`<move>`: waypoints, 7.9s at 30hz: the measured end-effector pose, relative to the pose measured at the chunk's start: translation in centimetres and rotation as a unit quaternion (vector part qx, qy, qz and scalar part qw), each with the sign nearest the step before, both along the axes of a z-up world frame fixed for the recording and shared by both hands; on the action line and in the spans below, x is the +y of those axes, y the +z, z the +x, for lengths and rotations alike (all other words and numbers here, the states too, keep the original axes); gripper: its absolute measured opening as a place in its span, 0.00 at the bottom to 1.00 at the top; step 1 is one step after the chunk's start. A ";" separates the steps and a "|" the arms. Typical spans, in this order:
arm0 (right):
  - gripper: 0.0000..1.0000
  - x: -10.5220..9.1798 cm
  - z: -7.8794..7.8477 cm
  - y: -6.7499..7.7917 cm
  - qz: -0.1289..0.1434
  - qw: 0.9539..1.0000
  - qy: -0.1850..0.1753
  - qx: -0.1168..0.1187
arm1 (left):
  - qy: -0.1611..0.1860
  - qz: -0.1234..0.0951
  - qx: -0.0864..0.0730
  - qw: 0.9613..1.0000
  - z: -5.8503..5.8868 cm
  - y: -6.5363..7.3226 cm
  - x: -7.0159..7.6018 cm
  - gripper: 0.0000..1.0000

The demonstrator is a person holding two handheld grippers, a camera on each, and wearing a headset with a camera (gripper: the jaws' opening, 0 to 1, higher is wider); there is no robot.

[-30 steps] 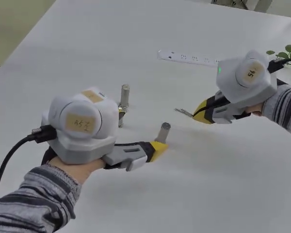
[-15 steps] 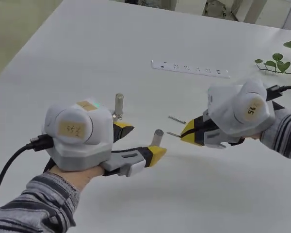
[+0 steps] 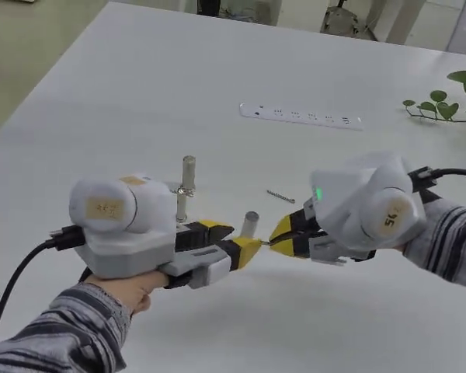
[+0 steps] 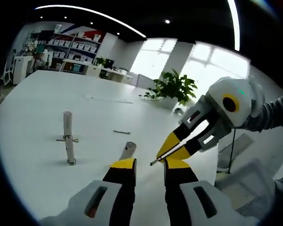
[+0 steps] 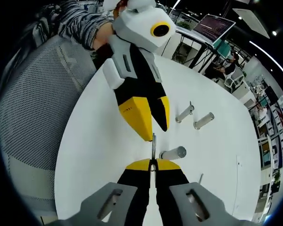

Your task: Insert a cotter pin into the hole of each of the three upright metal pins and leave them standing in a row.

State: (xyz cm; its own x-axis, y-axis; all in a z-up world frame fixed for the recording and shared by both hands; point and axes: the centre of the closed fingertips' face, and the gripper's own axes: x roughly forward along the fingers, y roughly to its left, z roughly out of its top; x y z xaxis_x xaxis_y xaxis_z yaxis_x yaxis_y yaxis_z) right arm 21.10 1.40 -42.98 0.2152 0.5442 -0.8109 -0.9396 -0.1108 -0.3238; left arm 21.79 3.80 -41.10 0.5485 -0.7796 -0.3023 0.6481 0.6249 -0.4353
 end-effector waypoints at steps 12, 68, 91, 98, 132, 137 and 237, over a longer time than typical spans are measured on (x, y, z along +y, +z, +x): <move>0.00 0.8 -0.5 1.0 0.020 1.000 0.006 -0.008 | -0.004 -0.051 0.041 0.998 -0.6 0.3 -0.9 0.00; 0.00 -1.5 1.3 0.3 0.007 0.998 -0.068 -0.004 | -0.028 0.047 -0.089 0.995 0.0 1.2 -0.8 0.18; 0.00 -3.5 4.2 -1.6 -0.025 0.993 -0.117 -0.021 | 0.028 0.161 -0.127 0.978 2.9 -2.1 -0.2 0.32; 0.00 -3.8 4.5 -2.3 -0.033 0.992 -0.117 -0.020 | 0.031 0.168 -0.122 0.978 4.0 -3.1 -1.0 0.30; 0.00 -3.9 4.8 -2.0 -0.029 0.991 -0.127 -0.010 | 0.045 0.155 -0.082 0.983 5.3 -5.2 -2.2 0.13; 0.00 -3.5 4.7 -1.8 -0.018 0.992 -0.127 -0.009 | 0.046 0.160 -0.081 0.983 5.3 -5.4 -2.0 0.10; 0.11 1.9 5.5 -2.2 0.115 0.963 -0.220 0.103 | 0.039 0.164 -0.058 0.984 3.3 -3.8 1.3 0.42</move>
